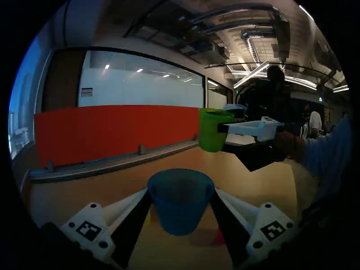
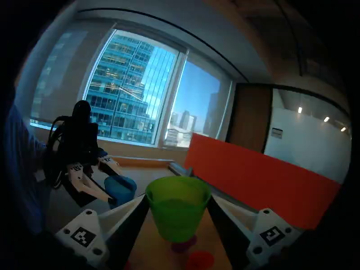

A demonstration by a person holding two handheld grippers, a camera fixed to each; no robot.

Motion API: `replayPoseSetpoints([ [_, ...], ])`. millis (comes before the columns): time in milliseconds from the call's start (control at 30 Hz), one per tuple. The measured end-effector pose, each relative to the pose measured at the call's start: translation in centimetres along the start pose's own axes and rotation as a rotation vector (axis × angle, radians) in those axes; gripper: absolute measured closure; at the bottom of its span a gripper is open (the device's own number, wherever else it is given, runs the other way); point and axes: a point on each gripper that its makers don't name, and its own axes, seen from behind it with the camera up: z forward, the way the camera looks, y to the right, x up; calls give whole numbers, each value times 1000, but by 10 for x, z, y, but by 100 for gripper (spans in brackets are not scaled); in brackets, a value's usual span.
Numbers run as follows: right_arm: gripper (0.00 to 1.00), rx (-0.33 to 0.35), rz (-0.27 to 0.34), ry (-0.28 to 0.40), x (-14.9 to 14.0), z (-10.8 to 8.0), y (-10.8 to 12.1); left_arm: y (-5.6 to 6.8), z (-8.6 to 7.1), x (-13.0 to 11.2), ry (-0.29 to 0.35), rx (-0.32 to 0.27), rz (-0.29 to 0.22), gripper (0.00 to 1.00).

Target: Pour water

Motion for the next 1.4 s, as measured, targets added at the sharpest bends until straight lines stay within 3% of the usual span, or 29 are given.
replayPoseSetpoints([
  [1400,9,-13,-496,24,72,38,23,19,12,3,12,-38,-10,14],
])
